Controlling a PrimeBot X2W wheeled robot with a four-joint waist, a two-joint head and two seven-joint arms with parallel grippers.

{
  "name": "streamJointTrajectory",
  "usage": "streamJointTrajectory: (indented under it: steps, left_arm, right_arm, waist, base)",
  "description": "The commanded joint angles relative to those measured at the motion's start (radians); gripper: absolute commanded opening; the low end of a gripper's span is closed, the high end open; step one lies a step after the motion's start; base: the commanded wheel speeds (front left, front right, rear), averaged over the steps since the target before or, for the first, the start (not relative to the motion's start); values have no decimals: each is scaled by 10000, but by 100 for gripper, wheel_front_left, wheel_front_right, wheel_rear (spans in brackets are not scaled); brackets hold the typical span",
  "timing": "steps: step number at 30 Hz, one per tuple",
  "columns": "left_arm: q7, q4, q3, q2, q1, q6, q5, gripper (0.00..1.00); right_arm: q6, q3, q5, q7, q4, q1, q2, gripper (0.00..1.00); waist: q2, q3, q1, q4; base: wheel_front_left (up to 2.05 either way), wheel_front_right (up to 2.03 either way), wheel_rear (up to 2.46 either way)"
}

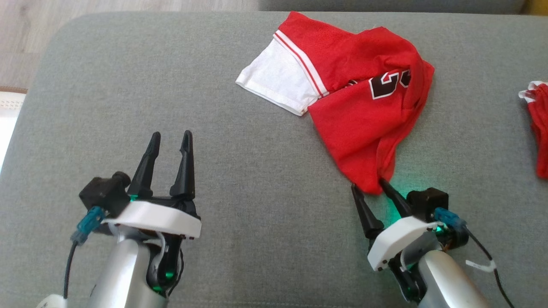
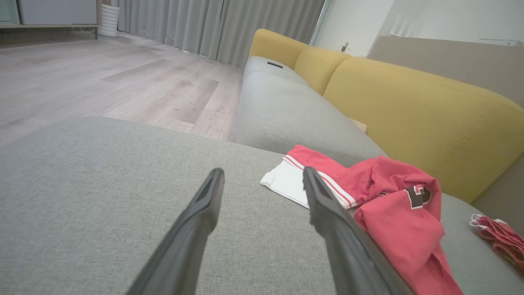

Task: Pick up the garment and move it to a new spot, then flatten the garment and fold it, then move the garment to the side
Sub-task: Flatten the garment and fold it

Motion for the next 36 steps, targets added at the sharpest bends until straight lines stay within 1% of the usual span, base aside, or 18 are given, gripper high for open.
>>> streamJointTrajectory:
  steps: [1,2,3,7,11,16,19,28,31,36]
  left_arm:
    - [-60,-305,393,29,-207,-26,43,100]
    - [-60,-311,401,28,-204,-12,21,100]
    - [-60,-312,401,28,-202,0,8,100]
    - [-60,-308,386,26,-230,35,-21,100]
    - [-60,-289,425,26,-222,56,-23,100]
    - [-60,-253,500,25,-213,42,8,100]
    - [-61,-235,507,25,-209,16,25,100]
    - [-61,162,518,25,-414,-63,377,100]
    - [-61,596,498,32,-787,-66,580,100]
    - [96,1809,352,141,-1882,-57,813,100]
  right_arm:
    - [-9,306,61,-34,-92,-439,-14,72]
    - [-9,333,61,-52,-1,-496,-14,2]
    - [-9,324,41,-82,73,-546,-14,0]
    - [-9,-97,-197,-315,241,-647,-14,0]
    - [-9,-1020,-653,-570,167,-527,-14,0]
    - [-9,-2275,-1182,-681,-335,-144,-14,0]
    - [-9,-2820,-1316,-634,-734,87,-14,0]
    - [-9,-3475,-1656,-430,-1614,253,-14,0]
    - [-9,-3498,-1660,-392,-1821,203,-14,0]
    - [-9,-3444,-1740,-377,-2009,186,-14,0]
  waist:
    - [0,12,0,-44]
    - [0,12,0,-84]
    - [0,15,0,-128]
    - [0,4,0,-348]
    - [0,-67,0,-616]
    - [0,-179,0,-986]
    - [0,-231,0,-1175]
    - [0,-131,0,-1629]
    - [0,23,0,-1784]
    - [0,315,0,-2017]
  base:
    - [0,0,0]
    - [0,0,0]
    - [0,0,0]
    - [0,0,0]
    - [0,0,0]
    - [0,0,0]
    - [0,0,0]
    - [0,0,0]
    - [0,0,0]
    - [0,0,0]
